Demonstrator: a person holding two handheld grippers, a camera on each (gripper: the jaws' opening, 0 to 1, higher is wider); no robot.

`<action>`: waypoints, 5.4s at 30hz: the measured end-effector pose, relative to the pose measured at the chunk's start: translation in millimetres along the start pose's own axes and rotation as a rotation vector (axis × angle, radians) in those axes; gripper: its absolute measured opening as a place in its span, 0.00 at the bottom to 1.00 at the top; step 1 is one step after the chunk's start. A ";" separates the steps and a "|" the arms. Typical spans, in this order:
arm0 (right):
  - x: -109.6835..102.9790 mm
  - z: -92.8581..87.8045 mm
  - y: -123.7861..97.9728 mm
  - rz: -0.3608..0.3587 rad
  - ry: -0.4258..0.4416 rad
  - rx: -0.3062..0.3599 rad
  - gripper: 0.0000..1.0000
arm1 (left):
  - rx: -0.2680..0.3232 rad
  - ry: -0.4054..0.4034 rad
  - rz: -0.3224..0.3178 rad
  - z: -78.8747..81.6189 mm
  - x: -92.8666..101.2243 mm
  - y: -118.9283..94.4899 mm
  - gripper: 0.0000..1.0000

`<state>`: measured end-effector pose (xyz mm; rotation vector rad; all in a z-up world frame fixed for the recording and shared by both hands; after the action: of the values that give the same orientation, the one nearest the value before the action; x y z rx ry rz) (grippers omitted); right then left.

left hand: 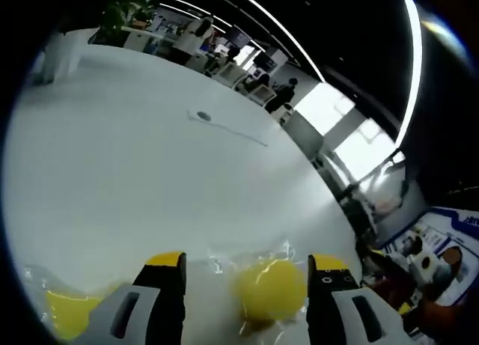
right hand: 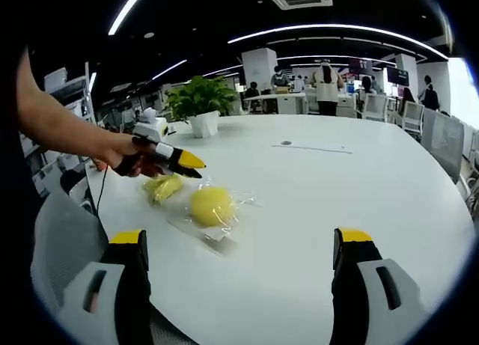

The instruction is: Compare the silicone blocks by pressing each to a similar depth, holding the contact briefly, and releasing to observe deformation and rebound differences across the visible hardness samples.

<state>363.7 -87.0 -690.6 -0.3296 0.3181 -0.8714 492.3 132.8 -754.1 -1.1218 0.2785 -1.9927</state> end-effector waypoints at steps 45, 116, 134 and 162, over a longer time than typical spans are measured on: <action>1.5 1.6 -5.6 -0.025 0.044 0.013 0.96 | -0.003 -0.098 -0.083 -5.8 19.1 2.6 0.00; -12.0 109.7 10.3 0.114 -0.056 0.175 0.96 | 0.458 0.385 -0.315 151.8 168.5 -176.4 0.00; -33.5 154.1 28.4 0.246 -0.105 0.213 0.96 | 0.460 0.402 -0.356 146.2 184.5 -194.9 0.00; -102.4 217.3 50.2 0.546 -0.046 0.351 0.81 | 0.421 0.407 -0.542 121.6 232.0 -203.8 0.00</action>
<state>423.7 56.4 -500.8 0.0679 0.1916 -0.3679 414.3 115.0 -432.1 -0.5455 -0.2657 -2.5956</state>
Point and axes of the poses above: the point that each gripper's makers call its tool centre point, and the gripper's own axes: y roughly forward along the fingers, x roughly to its right, z roughly out of its top, the point moved 2 cm from there along -y, roughly backward along the fingers, and after that the axes turned 1 degree about z, right-handed, at the moved point
